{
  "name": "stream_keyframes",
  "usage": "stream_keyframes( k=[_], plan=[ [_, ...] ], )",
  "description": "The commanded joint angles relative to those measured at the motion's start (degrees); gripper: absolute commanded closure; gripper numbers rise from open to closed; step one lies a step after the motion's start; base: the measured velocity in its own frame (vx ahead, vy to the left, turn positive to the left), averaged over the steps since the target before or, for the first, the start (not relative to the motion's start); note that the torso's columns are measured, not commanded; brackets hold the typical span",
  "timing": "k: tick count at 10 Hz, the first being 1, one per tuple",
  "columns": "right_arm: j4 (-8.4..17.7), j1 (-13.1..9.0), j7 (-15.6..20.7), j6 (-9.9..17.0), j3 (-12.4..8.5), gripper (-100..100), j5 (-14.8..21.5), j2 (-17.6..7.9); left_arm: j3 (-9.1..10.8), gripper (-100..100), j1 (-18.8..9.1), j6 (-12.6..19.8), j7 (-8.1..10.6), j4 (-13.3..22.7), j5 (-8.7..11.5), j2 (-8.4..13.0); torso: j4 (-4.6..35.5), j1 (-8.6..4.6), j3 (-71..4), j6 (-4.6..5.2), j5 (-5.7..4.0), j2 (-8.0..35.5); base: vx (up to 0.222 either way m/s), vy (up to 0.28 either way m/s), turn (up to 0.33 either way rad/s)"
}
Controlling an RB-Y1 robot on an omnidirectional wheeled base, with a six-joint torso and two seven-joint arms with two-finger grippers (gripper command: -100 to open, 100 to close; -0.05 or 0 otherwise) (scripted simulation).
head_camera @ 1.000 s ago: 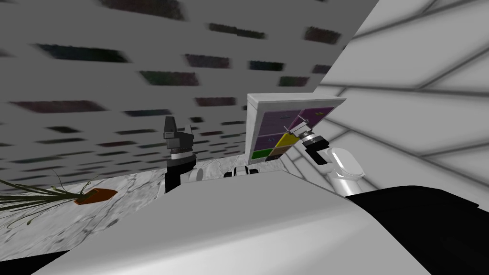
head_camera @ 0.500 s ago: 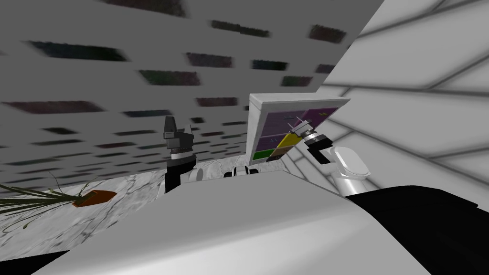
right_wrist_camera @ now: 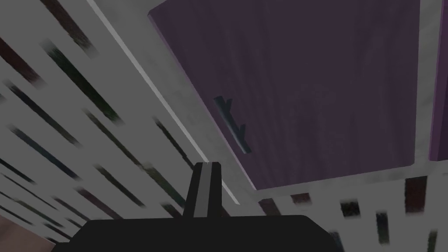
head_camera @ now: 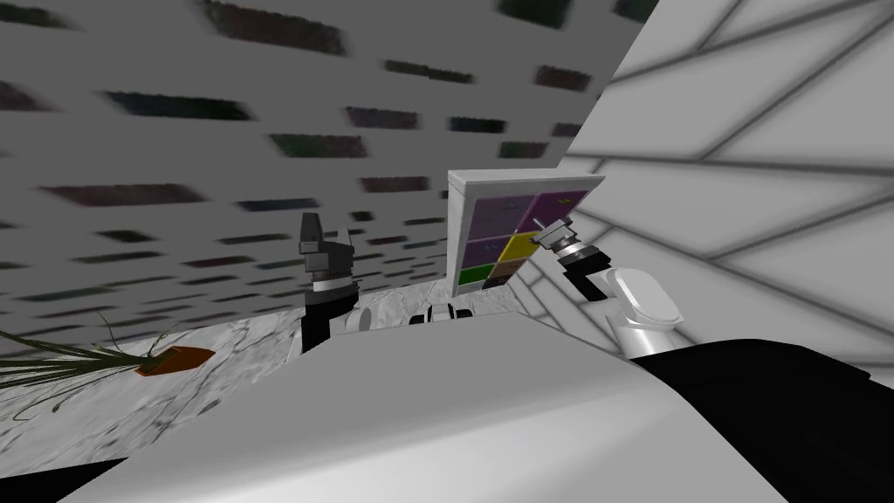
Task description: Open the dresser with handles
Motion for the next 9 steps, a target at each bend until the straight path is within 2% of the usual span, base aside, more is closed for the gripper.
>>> stream_keyframes(
  k=[1, 7, 8, 9],
  plan=[
    [0.49, 0.28, 0.85, 1.67, -1.14, -100, 0.92, 0.19, -0.01, 0, 0.02, -0.01, 0.0, -0.01, 0.0, -0.01, -0.13, 0.33, -0.26, 0.01, 0.08, -0.4, 0.113, 0.164, -0.072],
    [1.86, 1.0, 3.03, 6.01, -4.05, -100, 3.25, 0.71, -0.02, 0, 0.02, -0.01, 0.0, -0.01, 0.0, -0.02, 0.1, -0.02, 0.21, 0.03, -0.01, 0.36, 0.116, 0.189, -0.054],
    [2.01, 1.07, 3.24, 6.45, -4.34, -100, 3.48, 0.76, -0.01, 0, 0.02, -0.01, 0.0, -0.01, 0.0, -0.01, 0.06, -0.09, 0.13, 0.02, -0.01, 0.25, 0.1, 0.175, -0.039],
    [2.09, 0.99, 3.13, 5.69, -4.36, -100, 3.14, 0.71, -0.01, 0, 0.02, -0.01, 0.0, -0.01, 0.0, -0.01, 0.06, -0.13, 0.15, 0.01, -0.03, 0.29, 0.039, 0.082, -0.009]
  ],
)
